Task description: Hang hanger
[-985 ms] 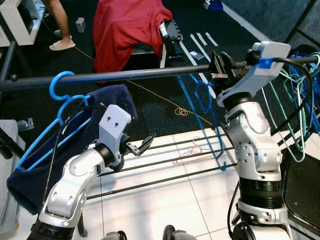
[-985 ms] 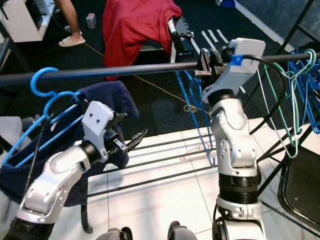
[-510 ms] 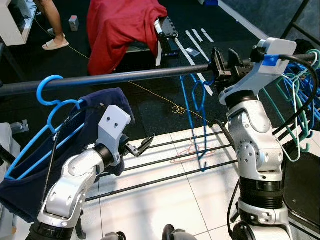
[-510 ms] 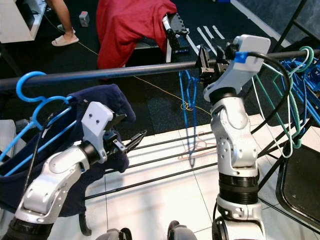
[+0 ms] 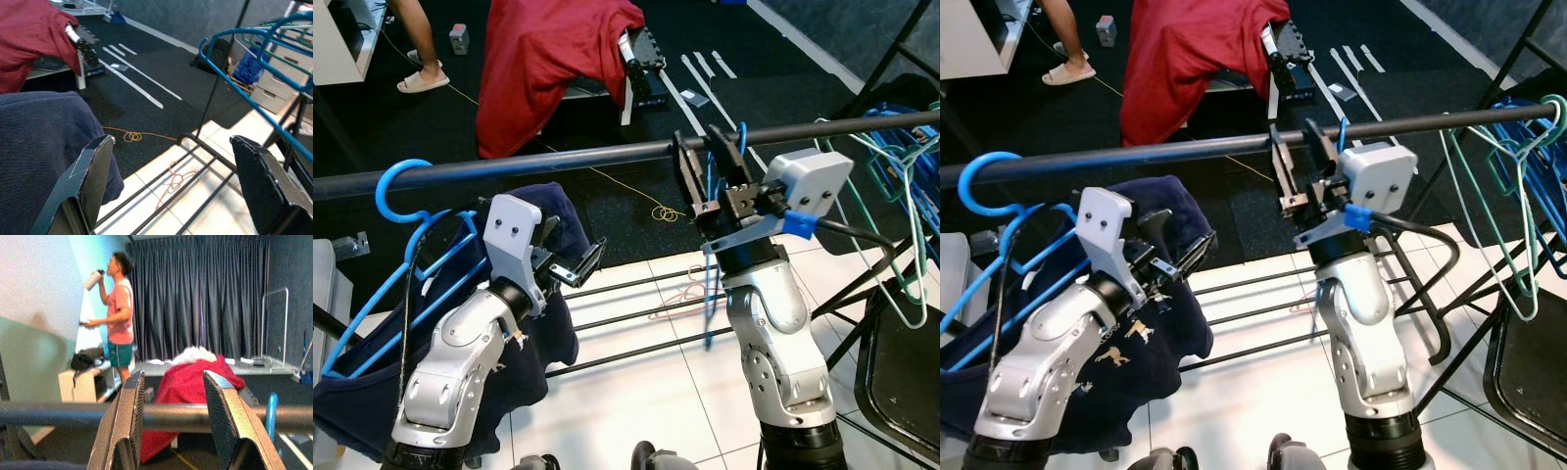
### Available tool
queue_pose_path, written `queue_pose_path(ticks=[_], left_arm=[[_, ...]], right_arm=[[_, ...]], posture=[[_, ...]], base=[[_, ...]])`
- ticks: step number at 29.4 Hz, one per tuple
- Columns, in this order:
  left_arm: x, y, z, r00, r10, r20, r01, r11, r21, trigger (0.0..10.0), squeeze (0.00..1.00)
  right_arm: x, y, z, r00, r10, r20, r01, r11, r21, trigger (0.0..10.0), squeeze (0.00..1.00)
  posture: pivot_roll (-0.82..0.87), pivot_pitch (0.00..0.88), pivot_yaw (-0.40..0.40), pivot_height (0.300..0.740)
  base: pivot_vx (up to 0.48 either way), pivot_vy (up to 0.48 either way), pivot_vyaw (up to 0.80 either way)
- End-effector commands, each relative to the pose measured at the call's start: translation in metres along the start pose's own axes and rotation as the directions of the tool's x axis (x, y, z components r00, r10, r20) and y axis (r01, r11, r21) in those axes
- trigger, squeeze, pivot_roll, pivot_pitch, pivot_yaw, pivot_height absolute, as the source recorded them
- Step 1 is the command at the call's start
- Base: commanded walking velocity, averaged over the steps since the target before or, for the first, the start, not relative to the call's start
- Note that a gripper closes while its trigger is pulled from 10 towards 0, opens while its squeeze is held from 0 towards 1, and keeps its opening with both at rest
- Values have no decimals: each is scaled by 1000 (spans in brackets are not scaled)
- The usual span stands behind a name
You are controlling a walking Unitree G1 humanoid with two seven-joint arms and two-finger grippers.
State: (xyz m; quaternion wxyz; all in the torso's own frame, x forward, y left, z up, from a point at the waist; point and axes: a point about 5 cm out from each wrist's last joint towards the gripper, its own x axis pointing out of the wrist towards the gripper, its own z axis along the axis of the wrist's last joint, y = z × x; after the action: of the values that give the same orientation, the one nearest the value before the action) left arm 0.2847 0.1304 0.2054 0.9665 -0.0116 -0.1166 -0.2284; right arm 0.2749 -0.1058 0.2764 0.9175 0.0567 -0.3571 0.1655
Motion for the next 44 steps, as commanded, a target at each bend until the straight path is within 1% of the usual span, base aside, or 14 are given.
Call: queue_pose_path(ticks=[1, 2, 4, 6, 9, 12, 16, 18, 23, 30, 44], left_arm=[[-2, 1, -2, 999, 34, 5, -34, 999, -12, 10000, 0], [-2, 1, -2, 999, 34, 5, -34, 999, -12, 10000, 0], [-1, 6, 1, 997, 77, 26, -77, 997, -19, 10000, 0], [-1, 10, 5, 993, 106, 48, -105, 994, -19, 10000, 0], [0, 11, 8, 991, 116, 60, -114, 993, -28, 10000, 0], [0, 10, 8, 991, 118, 63, -117, 993, -26, 10000, 0], [0, 9, 10, 990, 121, 69, -120, 992, -27, 10000, 0], [2, 10, 14, 988, 126, 85, -122, 991, -46, 10000, 0], [3, 9, 15, 988, 123, 91, -119, 992, -50, 10000, 0], [9, 9, 18, 990, 104, 94, -100, 994, -50, 10000, 0], [7, 11, 16, 992, 97, 82, -94, 995, -32, 10000, 0]], right_arm=[[2, -2, 12, 998, -3, 68, 4, 1000, -22, 10000, 0], [2, -2, 12, 998, -3, 68, 4, 1000, -22, 10000, 0], [8, -2, 13, 997, 21, 77, -19, 999, -26, 10000, 0], [13, -4, 12, 998, 18, 66, -16, 999, -29, 10000, 0], [17, -5, 12, 998, 17, 63, -15, 999, -31, 10000, 0], [17, -1, 10, 997, 55, 58, -52, 997, -50, 10000, 0], [16, 1, 9, 996, 67, 53, -64, 997, -46, 10000, 0], [16, 3, 4, 997, 74, 33, -73, 997, -40, 10000, 0], [15, 4, 3, 997, 72, 24, -71, 997, -34, 10000, 0], [17, 2, 0, 998, 63, 8, -63, 998, -28, 10000, 0], [16, 5, -3, 997, 72, -2, -72, 997, -17, 10000, 0]], posture=[[-44, 195, -51, 740], [-44, 195, -51, 740], [-42, 193, -54, 740], [-38, 182, -57, 740], [-37, 190, -63, 740], [-35, 183, -63, 740], [-34, 184, -64, 740], [-34, 193, -65, 740], [-33, 190, -65, 740], [-33, 201, -61, 740], [-26, 202, -60, 740]], base=[[0, 0, 0], [0, 0, 0], [0, 0, 0], [0, 0, 0], [0, 0, 0], [0, 0, 0], [-191, 0, 0], [-281, 0, 0], [-290, 0, 0], [-341, 0, 0], [-346, 0, 0]])
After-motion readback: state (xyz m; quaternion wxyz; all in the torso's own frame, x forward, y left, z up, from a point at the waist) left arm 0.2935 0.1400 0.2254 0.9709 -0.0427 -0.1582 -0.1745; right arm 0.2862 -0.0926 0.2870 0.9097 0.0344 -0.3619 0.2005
